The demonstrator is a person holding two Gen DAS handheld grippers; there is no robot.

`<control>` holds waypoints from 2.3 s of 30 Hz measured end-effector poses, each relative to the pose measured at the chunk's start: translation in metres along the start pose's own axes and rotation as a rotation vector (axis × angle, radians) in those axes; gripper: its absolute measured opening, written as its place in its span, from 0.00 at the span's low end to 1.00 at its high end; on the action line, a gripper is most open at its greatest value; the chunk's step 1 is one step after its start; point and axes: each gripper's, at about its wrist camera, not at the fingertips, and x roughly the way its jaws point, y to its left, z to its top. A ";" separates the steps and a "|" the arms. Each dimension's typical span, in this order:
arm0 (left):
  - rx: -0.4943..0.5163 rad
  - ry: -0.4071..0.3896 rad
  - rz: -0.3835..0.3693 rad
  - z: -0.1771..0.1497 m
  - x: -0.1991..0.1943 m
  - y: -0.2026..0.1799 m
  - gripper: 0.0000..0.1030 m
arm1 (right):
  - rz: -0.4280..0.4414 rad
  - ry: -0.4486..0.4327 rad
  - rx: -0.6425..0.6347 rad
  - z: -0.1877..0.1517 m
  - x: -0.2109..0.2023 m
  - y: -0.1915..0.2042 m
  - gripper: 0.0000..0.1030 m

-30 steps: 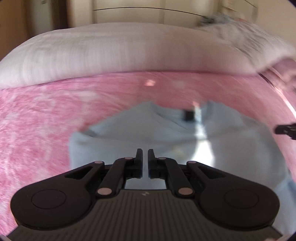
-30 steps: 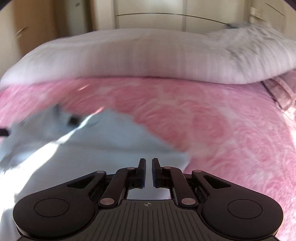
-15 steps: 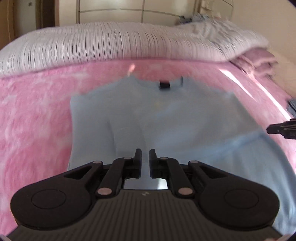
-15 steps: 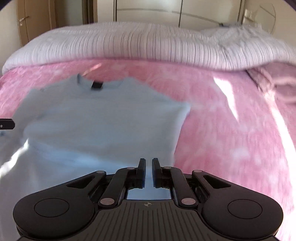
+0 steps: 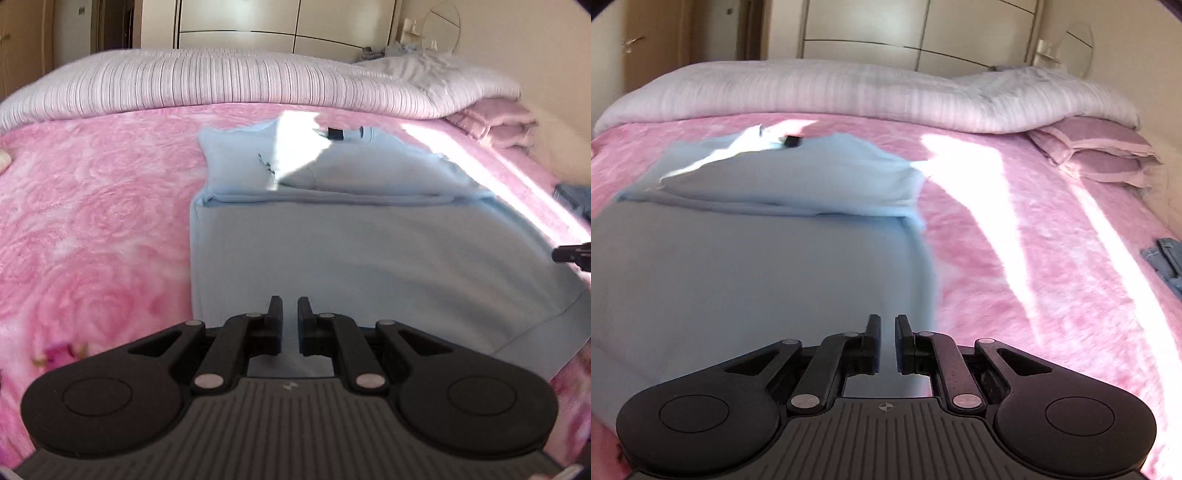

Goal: Fold clothes

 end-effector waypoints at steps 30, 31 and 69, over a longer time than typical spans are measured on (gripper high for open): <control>0.032 -0.033 0.177 -0.077 -0.204 -0.153 0.29 | 0.049 0.035 0.212 -0.093 -0.202 0.086 0.63; 0.041 -0.038 0.177 -0.078 -0.207 -0.156 0.30 | 0.044 0.031 0.205 -0.095 -0.206 0.087 0.63; -0.014 0.051 0.216 -0.094 -0.165 -0.126 0.34 | 0.053 0.046 0.079 -0.095 -0.171 0.110 0.63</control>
